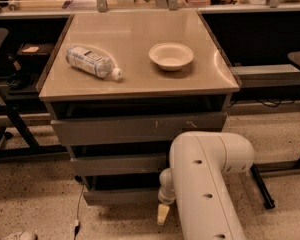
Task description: Open bottom drawer
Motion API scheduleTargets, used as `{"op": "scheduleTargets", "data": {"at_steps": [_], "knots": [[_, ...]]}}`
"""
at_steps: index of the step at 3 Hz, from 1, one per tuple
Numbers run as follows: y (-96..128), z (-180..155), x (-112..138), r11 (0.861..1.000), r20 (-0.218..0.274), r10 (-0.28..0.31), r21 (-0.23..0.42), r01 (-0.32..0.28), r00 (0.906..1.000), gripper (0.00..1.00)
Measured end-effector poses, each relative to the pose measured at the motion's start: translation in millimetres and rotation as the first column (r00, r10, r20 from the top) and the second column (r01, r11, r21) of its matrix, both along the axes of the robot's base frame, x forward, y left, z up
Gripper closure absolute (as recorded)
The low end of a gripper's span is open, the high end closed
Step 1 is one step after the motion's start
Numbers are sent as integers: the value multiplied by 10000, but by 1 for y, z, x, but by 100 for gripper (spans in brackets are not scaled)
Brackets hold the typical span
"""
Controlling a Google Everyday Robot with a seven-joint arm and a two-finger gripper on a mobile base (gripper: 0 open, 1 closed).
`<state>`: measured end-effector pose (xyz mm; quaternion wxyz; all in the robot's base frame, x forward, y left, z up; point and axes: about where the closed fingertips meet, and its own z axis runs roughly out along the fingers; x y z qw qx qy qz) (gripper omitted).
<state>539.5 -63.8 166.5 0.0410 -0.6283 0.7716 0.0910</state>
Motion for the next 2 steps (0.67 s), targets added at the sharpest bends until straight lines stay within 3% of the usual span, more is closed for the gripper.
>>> {"op": "scheduleTargets", "data": {"at_steps": [1, 2], "knots": [[-9, 20, -20, 9999, -492, 111, -69, -115, 9987, 0], [-26, 56, -75, 9999, -1321, 68, -119, -85, 9912, 0]]}}
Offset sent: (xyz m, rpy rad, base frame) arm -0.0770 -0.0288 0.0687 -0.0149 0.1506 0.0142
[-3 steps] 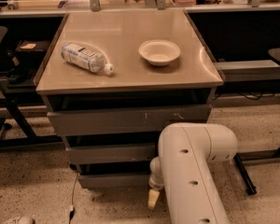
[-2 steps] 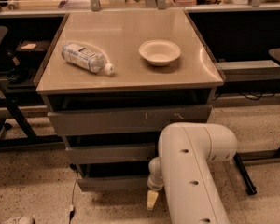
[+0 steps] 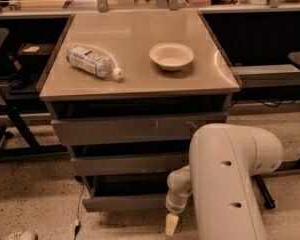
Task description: Open bottom drawer
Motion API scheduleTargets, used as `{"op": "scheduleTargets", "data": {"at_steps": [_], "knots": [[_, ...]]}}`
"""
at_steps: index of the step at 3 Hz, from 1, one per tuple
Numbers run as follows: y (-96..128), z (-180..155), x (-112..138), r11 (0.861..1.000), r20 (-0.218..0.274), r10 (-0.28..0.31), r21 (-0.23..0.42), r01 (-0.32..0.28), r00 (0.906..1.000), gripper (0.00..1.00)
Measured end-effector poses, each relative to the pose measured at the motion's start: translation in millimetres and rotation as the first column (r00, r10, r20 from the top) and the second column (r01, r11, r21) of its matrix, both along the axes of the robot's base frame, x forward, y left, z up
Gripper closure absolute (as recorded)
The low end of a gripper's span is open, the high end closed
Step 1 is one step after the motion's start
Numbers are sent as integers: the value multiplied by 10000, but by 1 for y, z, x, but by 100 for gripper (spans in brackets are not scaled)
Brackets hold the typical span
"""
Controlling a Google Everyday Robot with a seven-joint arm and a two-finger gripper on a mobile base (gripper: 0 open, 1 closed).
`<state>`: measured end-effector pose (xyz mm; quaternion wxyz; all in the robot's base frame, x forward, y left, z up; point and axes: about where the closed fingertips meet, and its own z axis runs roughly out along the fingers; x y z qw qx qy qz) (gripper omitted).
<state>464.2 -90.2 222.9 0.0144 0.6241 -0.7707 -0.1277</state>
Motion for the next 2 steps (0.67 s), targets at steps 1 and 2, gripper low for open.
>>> {"op": "scheduleTargets", "data": {"at_steps": [1, 2], "knots": [[-1, 0, -4, 10000, -36, 36, -15, -36, 10000, 0], [3, 3, 22, 10000, 618, -52, 30, 50, 9981, 0]]}}
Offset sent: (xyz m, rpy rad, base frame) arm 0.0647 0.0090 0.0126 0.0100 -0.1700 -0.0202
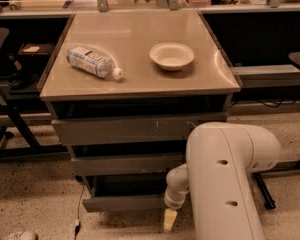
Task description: Open bottom drawer
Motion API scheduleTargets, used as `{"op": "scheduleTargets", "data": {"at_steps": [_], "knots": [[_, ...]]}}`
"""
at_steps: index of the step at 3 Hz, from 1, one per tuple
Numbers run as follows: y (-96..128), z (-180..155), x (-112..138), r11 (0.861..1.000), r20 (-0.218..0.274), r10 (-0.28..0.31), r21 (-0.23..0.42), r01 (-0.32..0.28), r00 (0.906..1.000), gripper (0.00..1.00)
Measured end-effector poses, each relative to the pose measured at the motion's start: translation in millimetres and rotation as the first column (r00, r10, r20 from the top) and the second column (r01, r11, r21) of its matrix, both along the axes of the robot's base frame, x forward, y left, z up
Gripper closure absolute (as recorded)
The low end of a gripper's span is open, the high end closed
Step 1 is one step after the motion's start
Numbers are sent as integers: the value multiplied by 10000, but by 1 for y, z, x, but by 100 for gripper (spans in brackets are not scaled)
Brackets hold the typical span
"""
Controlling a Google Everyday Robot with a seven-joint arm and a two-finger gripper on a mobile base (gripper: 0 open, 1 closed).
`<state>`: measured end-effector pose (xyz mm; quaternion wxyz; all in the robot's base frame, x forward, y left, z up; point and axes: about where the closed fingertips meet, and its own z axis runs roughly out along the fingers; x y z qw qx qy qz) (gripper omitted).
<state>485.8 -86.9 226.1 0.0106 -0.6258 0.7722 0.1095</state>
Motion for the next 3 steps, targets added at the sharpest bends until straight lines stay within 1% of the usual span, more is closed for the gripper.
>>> {"op": "scheduleTargets", "data": {"at_steps": [1, 2, 3], "knots": [[4, -6, 24, 10000, 378, -5, 6, 5, 9993, 0], [14, -32, 34, 9999, 165, 119, -19, -119, 9998, 0], [20, -57, 42, 9994, -140, 324, -153, -326, 9994, 0]]}}
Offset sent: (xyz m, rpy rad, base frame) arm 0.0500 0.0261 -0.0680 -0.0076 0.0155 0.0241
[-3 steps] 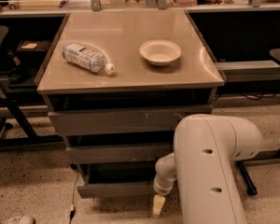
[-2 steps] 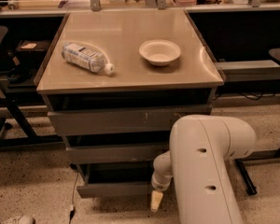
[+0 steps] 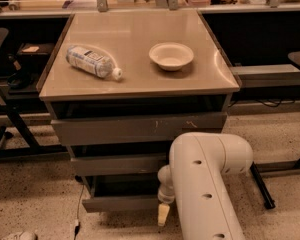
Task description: Open bottom drawer
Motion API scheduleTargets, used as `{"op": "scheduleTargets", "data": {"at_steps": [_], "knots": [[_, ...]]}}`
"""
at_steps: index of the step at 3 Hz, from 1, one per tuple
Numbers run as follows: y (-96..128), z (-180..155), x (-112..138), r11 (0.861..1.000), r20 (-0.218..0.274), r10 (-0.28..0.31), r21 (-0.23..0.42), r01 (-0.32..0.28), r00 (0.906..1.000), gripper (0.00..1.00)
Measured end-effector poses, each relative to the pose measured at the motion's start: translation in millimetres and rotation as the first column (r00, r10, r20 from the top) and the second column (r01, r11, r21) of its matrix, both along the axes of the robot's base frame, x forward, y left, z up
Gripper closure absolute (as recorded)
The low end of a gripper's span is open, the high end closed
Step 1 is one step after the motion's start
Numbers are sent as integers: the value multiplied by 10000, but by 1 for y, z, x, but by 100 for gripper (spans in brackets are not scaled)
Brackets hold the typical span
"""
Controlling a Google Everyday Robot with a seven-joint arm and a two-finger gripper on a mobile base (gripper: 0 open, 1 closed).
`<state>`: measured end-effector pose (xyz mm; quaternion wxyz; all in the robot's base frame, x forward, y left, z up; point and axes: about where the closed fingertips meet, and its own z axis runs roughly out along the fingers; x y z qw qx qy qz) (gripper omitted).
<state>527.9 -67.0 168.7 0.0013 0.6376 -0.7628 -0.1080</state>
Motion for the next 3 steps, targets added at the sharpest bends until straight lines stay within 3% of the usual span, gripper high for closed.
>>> {"op": "scheduleTargets", "data": {"at_steps": [1, 2, 3], "knots": [[-1, -16, 0, 9998, -475, 192, -102, -197, 9987, 0], [-9, -9, -14, 9996, -916, 247, -128, -260, 9955, 0], [-17, 9, -45, 9999, -1421, 160, -30, -166, 9897, 0]]}}
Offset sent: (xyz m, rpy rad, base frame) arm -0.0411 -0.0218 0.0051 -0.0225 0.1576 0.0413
